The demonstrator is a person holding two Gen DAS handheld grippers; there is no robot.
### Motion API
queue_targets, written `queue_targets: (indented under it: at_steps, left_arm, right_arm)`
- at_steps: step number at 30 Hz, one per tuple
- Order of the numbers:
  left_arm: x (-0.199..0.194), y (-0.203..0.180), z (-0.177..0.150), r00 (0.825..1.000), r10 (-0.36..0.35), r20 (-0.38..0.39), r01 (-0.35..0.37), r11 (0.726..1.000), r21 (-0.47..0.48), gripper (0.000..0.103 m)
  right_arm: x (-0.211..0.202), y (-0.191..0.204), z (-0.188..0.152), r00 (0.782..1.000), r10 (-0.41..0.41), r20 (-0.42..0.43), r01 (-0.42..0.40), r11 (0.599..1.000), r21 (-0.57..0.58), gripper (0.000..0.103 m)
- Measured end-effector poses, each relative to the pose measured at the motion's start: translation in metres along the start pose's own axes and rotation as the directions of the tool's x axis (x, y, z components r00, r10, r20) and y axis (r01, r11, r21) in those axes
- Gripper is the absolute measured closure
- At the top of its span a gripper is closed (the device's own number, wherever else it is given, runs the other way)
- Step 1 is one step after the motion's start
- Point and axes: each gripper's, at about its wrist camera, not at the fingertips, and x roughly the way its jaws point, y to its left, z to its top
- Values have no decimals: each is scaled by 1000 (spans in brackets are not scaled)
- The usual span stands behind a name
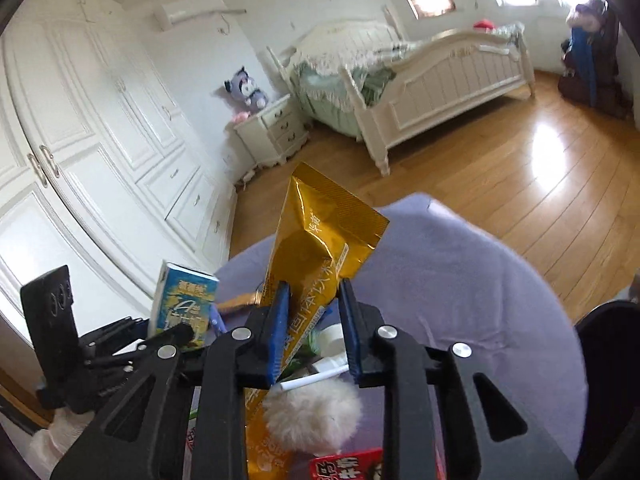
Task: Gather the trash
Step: 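Grasp the milk carton with the left tool while the right tool grasps the yellow packet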
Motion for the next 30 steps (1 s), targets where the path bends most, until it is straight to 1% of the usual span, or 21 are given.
queue_targets:
  at_steps: [1,3,5,7,10,12,14,16,18,19,20,21,22,24,26,27,30]
  left_arm:
    - [-9,-7,4,1000,-17,23,17,1000,4,61]
    - [-24,-28,12,997,-57,53,56,998,25,61]
    - [-32,-55,20,991,-113,73,110,993,51,61]
    - [-31,-85,25,980,-185,76,180,981,71,61]
    - [-16,-131,31,954,-293,63,287,954,84,61]
    - [3,-165,32,932,-361,29,357,930,87,61]
    - [23,-196,26,911,-411,-6,410,907,91,61]
    - [49,-224,23,881,-471,-52,473,878,73,61]
    - [76,-250,19,855,-509,-97,515,855,56,61]
    - [89,-261,16,847,-518,-117,526,849,50,61]
    - [101,-273,14,840,-526,-138,535,844,44,61]
    - [114,-284,11,830,-535,-160,546,837,38,61]
    - [125,-294,8,824,-538,-177,552,833,37,61]
    - [147,-311,4,818,-535,-213,554,832,37,61]
    - [169,-326,-2,815,-522,-250,547,836,37,61]
    - [177,-329,-3,817,-513,-265,540,841,39,61]
    - [200,-343,-6,823,-481,-304,516,856,42,60]
  right_arm:
    - [-17,1,0,998,-32,50,34,999,-28,78]
    - [-52,1,-4,982,-114,150,127,988,-83,78]
    - [-82,-6,-10,955,-193,227,222,969,-108,78]
    - [-106,-18,-18,924,-264,276,301,948,-102,78]
    - [-138,-47,-31,872,-375,315,416,906,-73,78]
    - [-144,-64,-36,839,-443,316,482,874,-56,78]
    - [-147,-84,-43,816,-493,301,526,850,-34,78]
    - [-150,-106,-52,804,-534,262,553,833,4,78]
    - [-147,-120,-53,791,-567,230,576,817,36,78]
    - [-146,-132,-57,783,-585,212,589,806,51,78]
    - [-138,-135,-58,778,-596,197,596,800,65,78]
    - [-137,-143,-62,778,-602,180,599,797,79,78]
    - [-133,-149,-65,779,-606,160,600,795,91,78]
    - [-126,-164,-72,781,-613,118,603,790,114,85]
    - [-126,-178,-86,784,-615,80,603,786,136,85]
    - [-129,-188,-89,788,-612,69,598,787,149,86]
    - [-128,-201,-101,797,-602,47,587,790,174,85]
